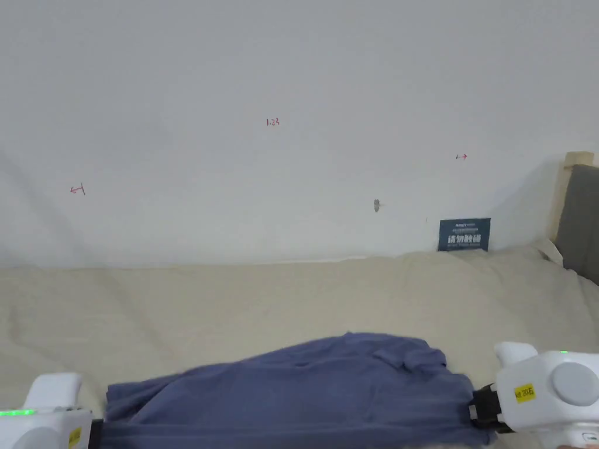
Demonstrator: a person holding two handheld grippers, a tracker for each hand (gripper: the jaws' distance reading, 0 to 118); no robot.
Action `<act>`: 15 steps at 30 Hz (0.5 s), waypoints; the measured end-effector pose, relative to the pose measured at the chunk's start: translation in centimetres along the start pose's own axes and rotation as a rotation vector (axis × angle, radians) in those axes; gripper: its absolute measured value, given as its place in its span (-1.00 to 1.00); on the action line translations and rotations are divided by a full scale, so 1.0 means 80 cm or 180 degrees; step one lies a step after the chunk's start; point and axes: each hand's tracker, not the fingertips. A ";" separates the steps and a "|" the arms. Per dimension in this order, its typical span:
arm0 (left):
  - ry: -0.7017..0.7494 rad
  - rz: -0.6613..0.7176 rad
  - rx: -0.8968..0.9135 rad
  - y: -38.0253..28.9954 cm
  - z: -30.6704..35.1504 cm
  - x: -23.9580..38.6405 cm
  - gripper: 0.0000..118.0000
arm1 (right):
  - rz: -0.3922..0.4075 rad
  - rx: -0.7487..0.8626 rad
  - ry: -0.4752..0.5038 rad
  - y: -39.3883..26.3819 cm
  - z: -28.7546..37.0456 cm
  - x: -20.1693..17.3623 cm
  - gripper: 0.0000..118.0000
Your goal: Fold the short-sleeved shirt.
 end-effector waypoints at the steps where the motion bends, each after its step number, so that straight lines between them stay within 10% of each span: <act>1: 0.0005 -0.0085 0.0002 -0.011 0.015 0.000 -0.94 | 0.0077 0.0018 -0.0069 -0.020 0.014 -0.001 -1.00; 15: 0.0093 -0.0024 0.0218 -0.221 0.208 -0.037 -0.94 | -0.0066 0.0120 0.0092 -0.287 0.174 -0.010 -1.00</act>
